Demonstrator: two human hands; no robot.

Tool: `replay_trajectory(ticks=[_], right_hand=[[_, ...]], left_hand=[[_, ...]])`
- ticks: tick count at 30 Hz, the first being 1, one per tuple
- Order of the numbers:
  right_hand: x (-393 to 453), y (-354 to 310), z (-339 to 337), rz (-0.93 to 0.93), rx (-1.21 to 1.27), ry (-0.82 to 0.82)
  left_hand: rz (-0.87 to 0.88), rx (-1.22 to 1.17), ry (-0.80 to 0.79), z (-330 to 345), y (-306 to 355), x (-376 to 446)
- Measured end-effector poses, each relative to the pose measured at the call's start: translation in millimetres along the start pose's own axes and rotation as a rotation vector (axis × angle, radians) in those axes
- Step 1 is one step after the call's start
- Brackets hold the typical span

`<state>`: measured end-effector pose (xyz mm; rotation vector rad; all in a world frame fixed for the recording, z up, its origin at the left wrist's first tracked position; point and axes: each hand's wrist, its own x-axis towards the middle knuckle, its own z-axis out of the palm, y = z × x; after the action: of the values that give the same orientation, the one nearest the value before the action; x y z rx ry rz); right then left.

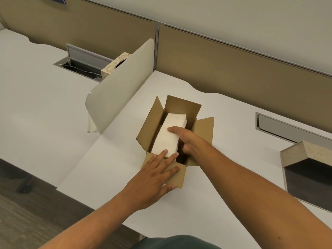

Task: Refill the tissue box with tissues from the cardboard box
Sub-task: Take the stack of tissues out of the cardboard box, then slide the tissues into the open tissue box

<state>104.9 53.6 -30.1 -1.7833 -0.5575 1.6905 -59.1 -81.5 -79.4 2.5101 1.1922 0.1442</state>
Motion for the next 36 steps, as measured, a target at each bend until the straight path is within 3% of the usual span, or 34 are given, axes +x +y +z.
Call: replay_trajectory(ticks=[3, 8, 11, 15, 17, 18, 22, 26, 33, 36], right_hand=[[-13, -6, -1, -0.087, 0.037, 0.036], [-53, -24, -16, -0.189, 0.158, 0.003], [-80, -34, -35, -0.283, 0.309, -0.02], [-113, -33, -49, -0.351, 0.419, 0.009], [-128, -27, -83, -0.399, 0.505, 0.124], [-135, -21, -117, -0.44, 0.565, 0.192], [-142, -15, -124, -0.417, 0.622, 0.215], [-149, -8, -176, -0.42, 0.703, 0.262], [-158, 8, -272, -0.451, 0.788, 0.378], [-157, 21, -309, -0.452, 0.777, 0.447]], left_hand=[[-0.019, -0.185, 0.179, -16, 16, -4], [-0.181, -0.656, 0.734, -57, 50, 3], [-0.376, -1.013, 0.858, -82, 65, 12], [-0.473, -1.512, 0.811, -89, 81, 32], [-0.421, -1.64, 0.604, -86, 110, 52], [-0.384, -1.643, 0.491, -84, 139, 68], [-0.383, -1.604, 0.476, -81, 141, 82], [-0.33, -1.805, 0.329, -71, 172, 107], [-0.461, -1.926, 0.213, -47, 259, 151], [-0.489, -1.874, 0.191, -36, 300, 168]])
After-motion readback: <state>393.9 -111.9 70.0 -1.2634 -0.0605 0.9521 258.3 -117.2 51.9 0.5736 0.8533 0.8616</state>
